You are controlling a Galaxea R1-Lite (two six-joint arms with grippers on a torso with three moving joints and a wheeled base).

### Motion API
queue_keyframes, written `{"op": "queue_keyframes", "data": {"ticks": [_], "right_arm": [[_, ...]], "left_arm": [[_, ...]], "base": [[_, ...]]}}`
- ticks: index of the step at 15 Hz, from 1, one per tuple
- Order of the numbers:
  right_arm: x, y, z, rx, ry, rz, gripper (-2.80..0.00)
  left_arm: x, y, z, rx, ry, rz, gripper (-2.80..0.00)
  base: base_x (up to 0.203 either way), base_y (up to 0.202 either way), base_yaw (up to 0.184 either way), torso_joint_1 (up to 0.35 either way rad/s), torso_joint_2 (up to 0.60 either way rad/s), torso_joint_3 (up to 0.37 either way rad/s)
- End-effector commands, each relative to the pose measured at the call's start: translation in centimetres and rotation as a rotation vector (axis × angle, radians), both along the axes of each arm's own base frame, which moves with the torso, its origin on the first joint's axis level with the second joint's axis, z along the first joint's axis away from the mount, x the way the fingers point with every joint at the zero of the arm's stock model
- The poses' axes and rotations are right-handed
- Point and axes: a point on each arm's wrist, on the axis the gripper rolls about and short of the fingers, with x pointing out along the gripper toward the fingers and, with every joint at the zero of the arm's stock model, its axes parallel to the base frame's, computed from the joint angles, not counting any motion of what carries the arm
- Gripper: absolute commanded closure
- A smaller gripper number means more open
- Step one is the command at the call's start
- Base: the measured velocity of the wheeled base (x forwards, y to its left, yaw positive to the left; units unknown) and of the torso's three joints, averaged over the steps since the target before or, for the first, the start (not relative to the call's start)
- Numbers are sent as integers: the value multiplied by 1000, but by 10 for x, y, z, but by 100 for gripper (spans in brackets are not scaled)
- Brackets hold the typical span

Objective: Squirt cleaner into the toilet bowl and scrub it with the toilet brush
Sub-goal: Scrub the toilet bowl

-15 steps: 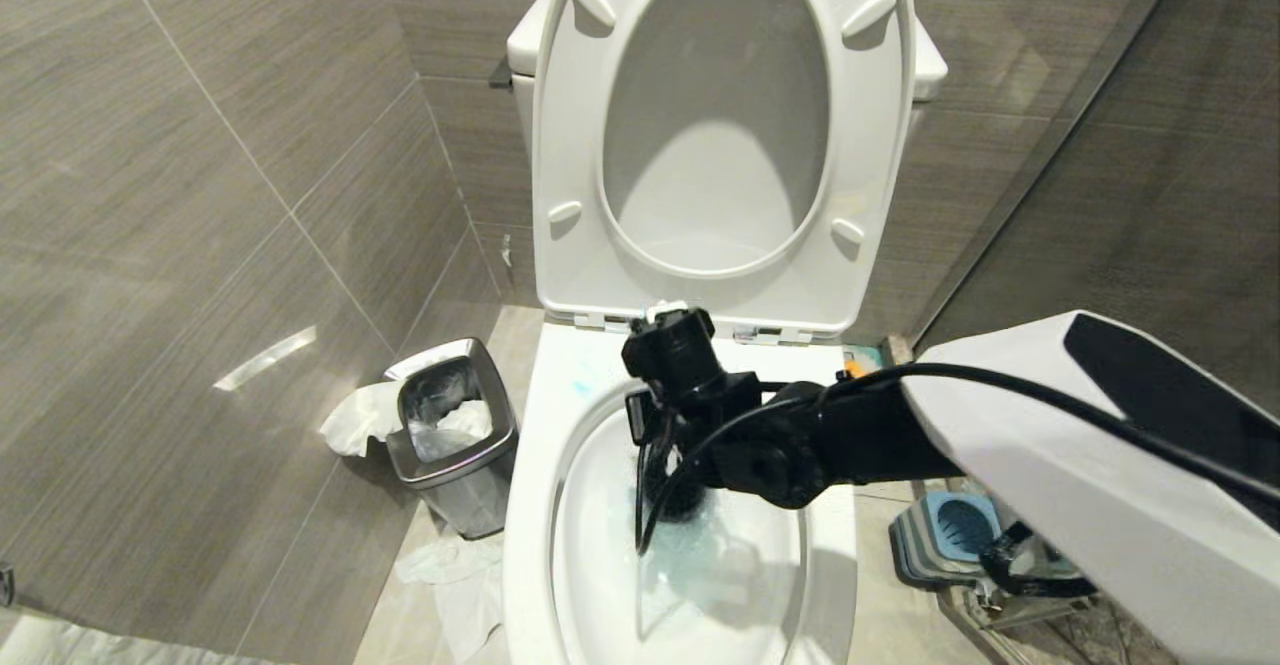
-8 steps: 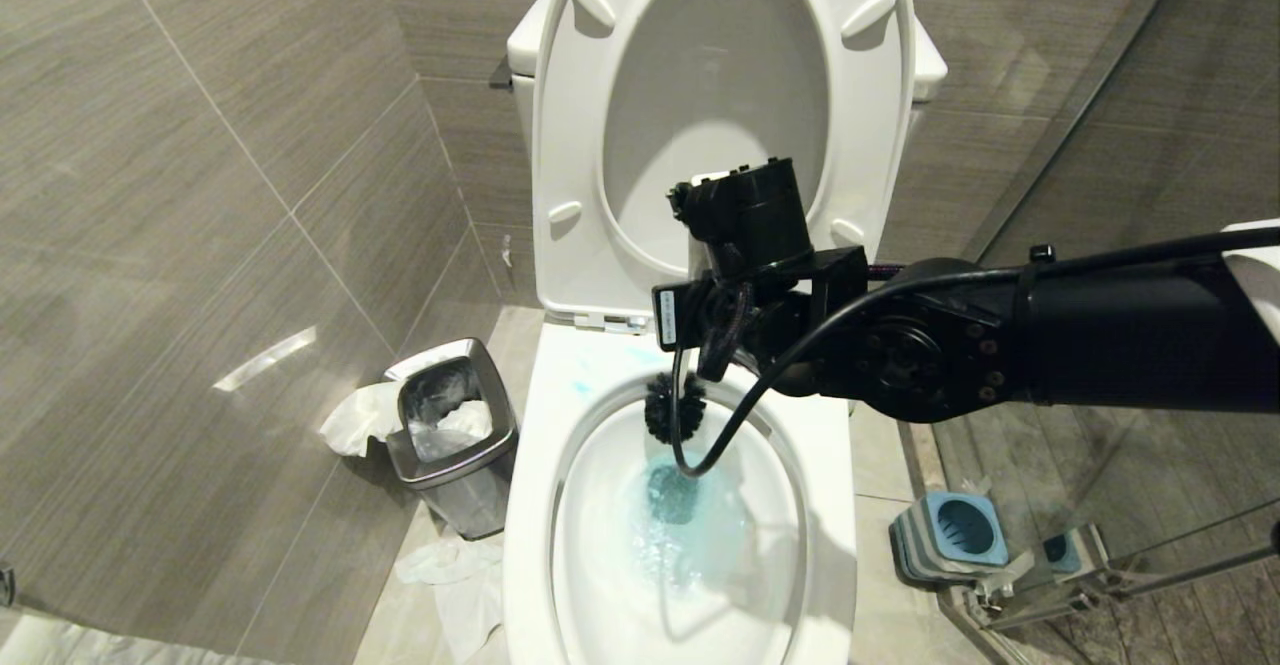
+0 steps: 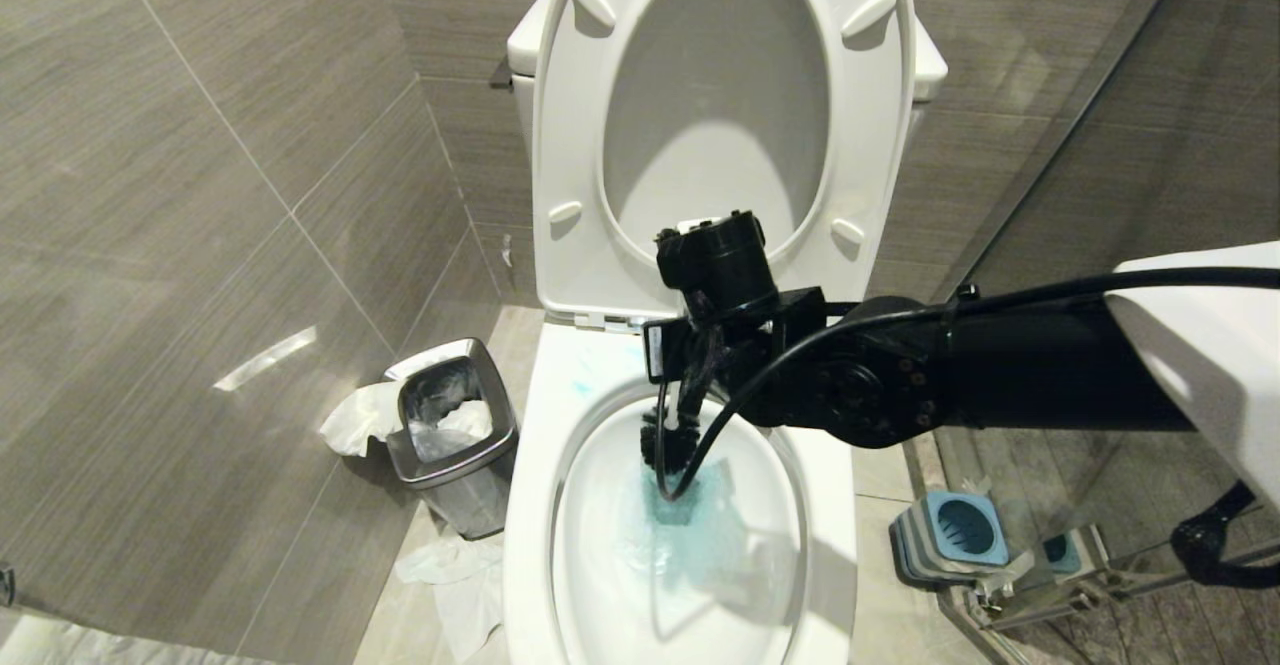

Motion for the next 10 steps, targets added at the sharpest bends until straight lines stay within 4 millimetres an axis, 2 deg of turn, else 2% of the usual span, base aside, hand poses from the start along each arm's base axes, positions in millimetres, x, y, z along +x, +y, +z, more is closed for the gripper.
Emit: {"op": "queue_keyframes", "data": {"ticks": [1, 6, 8, 10], "right_arm": [[6, 11, -46, -62, 80, -6, 0], [9, 24, -106, -119, 142, -4, 0], [6, 27, -109, -127, 139, -5, 0], [-2, 25, -93, -113, 122, 5, 0]], "left_arm": [[0, 0, -1, 0, 5, 0, 0], [0, 0, -1, -1, 5, 0, 0], [0, 0, -1, 0, 5, 0, 0], [0, 0, -1, 1, 5, 0, 0]], "base": [[0, 0, 0, 0, 0, 0], [0, 0, 0, 0, 0, 0], [0, 0, 0, 0, 0, 0], [0, 0, 0, 0, 0, 0]]}}
